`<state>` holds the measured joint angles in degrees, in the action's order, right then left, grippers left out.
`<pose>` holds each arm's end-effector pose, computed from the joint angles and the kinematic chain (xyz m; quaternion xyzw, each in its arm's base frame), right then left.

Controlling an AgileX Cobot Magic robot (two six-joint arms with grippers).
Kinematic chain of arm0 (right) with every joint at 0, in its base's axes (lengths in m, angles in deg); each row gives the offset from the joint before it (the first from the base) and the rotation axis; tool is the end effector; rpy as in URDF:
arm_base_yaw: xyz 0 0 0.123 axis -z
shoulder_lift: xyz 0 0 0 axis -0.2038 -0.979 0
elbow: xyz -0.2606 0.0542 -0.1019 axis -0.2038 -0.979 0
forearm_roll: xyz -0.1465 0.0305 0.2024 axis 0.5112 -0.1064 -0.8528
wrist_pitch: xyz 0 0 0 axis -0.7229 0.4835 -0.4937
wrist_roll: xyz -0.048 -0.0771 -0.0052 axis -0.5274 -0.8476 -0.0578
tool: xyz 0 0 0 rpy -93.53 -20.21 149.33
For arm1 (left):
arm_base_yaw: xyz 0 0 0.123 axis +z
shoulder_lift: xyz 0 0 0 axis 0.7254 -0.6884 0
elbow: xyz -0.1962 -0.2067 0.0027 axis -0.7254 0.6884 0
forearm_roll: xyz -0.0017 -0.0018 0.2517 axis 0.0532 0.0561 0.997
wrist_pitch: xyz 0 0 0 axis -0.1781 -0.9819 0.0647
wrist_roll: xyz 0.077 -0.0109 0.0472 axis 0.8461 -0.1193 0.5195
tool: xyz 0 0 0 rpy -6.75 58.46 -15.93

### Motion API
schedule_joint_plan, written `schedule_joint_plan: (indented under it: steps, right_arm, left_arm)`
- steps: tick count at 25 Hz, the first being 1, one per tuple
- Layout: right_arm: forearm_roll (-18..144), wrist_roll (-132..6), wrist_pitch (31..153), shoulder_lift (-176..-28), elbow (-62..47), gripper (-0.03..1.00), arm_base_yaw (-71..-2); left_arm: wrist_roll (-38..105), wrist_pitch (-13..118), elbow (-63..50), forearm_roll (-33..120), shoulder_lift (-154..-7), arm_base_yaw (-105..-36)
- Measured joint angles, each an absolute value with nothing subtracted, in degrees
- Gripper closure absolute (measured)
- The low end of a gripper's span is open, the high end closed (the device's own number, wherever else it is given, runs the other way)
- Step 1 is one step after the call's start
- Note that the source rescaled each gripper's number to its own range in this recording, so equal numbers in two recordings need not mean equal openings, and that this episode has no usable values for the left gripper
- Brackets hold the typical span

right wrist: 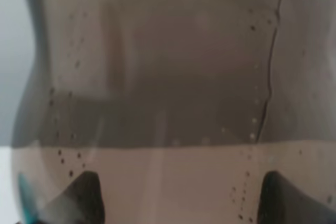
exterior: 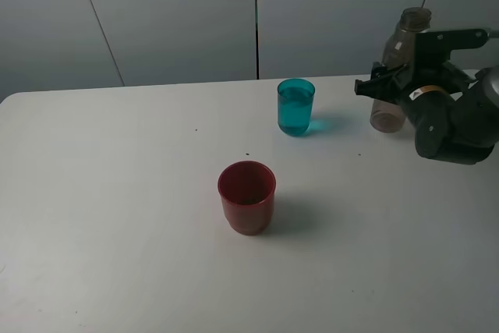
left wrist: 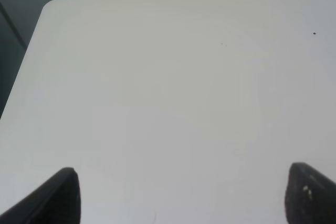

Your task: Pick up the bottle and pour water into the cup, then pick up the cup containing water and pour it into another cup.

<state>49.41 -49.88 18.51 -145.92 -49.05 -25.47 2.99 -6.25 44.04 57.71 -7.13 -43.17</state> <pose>0.3373 0.0513 0.1057 0.0152 0.7688 -0.0534 0.6371 -0.0077 0.0007 0.2780 -0.0014 0.8574 0.0367 0.5133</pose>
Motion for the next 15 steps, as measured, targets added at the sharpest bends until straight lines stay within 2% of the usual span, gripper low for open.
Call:
schedule_joint_plan:
  steps: [15]
  right_arm:
    - [50.7, -43.9, 15.7, -150.1, -49.0, 0.95, -25.5]
  left_arm:
    - [3.0, -6.3, 44.0, 57.7, -7.1, -43.2]
